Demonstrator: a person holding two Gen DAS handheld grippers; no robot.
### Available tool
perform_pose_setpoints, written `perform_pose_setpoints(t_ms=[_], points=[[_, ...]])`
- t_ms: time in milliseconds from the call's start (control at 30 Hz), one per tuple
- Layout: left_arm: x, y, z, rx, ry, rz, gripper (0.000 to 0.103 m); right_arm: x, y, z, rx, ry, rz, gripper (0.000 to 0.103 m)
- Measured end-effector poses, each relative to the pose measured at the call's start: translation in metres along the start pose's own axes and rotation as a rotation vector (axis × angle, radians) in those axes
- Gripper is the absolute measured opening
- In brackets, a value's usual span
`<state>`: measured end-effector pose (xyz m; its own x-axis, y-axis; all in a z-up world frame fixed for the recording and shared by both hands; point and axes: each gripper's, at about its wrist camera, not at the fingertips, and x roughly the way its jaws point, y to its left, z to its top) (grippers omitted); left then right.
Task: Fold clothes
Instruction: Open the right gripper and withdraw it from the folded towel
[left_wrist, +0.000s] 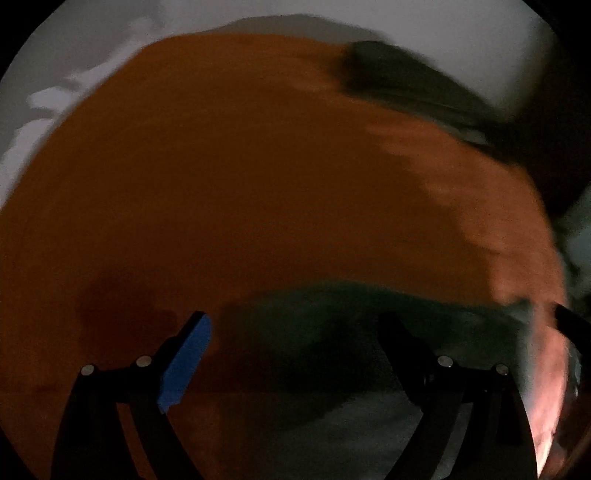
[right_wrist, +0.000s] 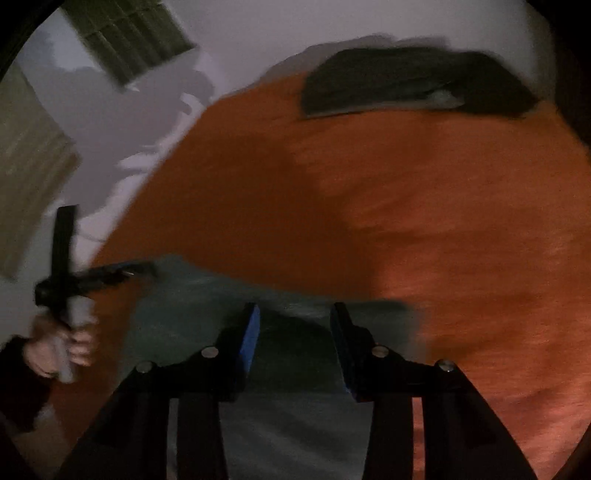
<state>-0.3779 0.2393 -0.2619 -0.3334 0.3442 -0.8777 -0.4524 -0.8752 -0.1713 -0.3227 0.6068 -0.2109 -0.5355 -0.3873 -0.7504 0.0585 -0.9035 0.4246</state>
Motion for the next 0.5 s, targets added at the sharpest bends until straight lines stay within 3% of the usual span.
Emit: perform_pose_setpoints(t_ms=[67, 100, 167, 200, 233, 300, 367, 400, 433, 500], points=[[0.006, -0.025, -0.008, 0.063, -0.014, -0.012, 0.092, 0.029, 0.016, -0.007, 0.055, 0.068, 0.061, 0.038], [0.015, -0.032, -0.009, 0.084, -0.017, 0.021, 0.092, 0.041, 0.022, -0.011, 0.075, 0.085, 0.080, 0.039], [0.033, -0.038, -0.010, 0.100, -0.018, 0.088, 0.092, 0.054, 0.028, -0.012, 0.037, 0.062, -0.022, 0.034], [0.037, -0.031, -0.006, 0.073, -0.021, 0.087, 0.092, 0.057, 0.028, -0.011, 0.010, 0.040, -0.079, 0.026], [0.039, -0.022, -0.001, 0.043, -0.025, 0.081, 0.092, 0.056, 0.021, -0.008, -0.002, 0.006, -0.155, 0.025], [0.041, -0.001, 0.007, 0.024, -0.020, 0.086, 0.092, 0.050, -0.008, -0.005, 0.016, -0.035, -0.266, 0.024], [0.048, 0.007, 0.014, 0.027, -0.031, 0.149, 0.092, 0.046, -0.039, -0.003, 0.022, -0.035, -0.359, 0.023], [0.051, 0.020, 0.019, 0.015, -0.031, 0.208, 0.092, 0.042, -0.048, -0.002, 0.031, -0.032, -0.397, 0.023], [0.049, 0.034, 0.020, -0.012, -0.022, 0.220, 0.092, 0.039, -0.057, -0.001, 0.042, -0.029, -0.431, 0.023], [0.042, 0.064, 0.019, -0.133, 0.018, 0.182, 0.092, 0.024, -0.061, -0.001, 0.117, -0.052, -0.402, 0.023]])
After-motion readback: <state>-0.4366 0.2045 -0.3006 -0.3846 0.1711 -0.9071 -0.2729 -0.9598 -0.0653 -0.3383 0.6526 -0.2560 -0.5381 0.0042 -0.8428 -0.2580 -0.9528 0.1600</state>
